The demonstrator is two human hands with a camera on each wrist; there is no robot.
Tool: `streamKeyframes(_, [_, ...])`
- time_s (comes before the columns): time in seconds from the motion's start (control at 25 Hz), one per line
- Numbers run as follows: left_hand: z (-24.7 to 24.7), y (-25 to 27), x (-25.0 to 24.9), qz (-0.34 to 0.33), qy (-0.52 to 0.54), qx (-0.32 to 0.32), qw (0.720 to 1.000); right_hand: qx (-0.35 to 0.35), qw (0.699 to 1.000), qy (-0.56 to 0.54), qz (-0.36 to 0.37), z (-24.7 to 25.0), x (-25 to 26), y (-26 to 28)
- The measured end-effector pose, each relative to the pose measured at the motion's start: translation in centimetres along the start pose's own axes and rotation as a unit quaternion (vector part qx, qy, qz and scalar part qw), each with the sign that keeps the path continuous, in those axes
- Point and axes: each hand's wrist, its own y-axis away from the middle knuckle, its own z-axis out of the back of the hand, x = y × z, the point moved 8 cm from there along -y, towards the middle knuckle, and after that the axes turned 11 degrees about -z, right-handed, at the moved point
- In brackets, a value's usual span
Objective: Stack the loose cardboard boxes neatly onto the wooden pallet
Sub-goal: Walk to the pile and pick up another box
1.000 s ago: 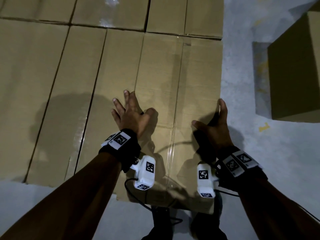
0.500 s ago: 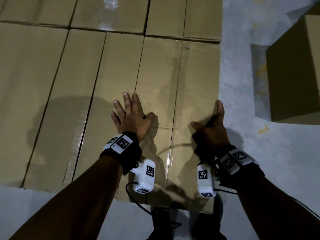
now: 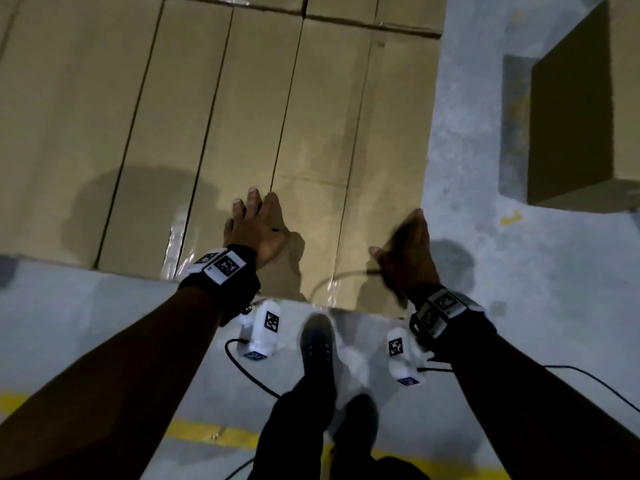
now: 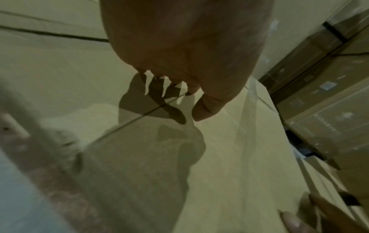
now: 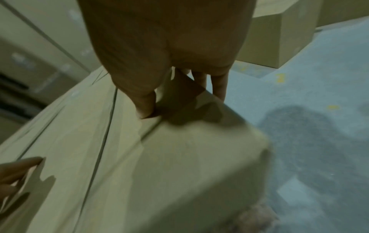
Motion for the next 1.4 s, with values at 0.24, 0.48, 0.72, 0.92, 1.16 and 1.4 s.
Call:
streamKeyframes(0.24, [-4.1,5.9,2.1,-0.079,-0.052,0.014,0.995,0.002,0.985,0.165,0.042,-2.0,-2.1,4.9])
streamKeyframes(0.48, [-5.5,8.2,2.5,-0.129,-0.193,-0.031,0.972,-0.021,0.964,0.246,0.103,-3.1,-2.9,7.5])
streamKeyframes(0.72, [-5.3,9.0,2.4,-0.148,-0.246,-0.066,0.956,-0.04,0.946,0.294,0.127,-3.8,-3.4,7.4])
streamKeyframes(0.92, [-5.1,9.1,2.2,-0.131,-0.264,-0.055,0.954,-0.033,0.952,0.289,0.092,-3.5,-2.9,7.4])
streamKeyframes(1.16, [-3.2,11.1,0.3,-0.078,-0.249,-0.026,0.965,0.019,0.951,0.294,0.096,-1.7,-1.6,9.6])
streamKeyframes(1.4, [2.7,22.4,-6.2,-0.114,-0.195,-0.126,0.966,-0.031,0.968,0.239,0.07,5.7,-0.8,21.5])
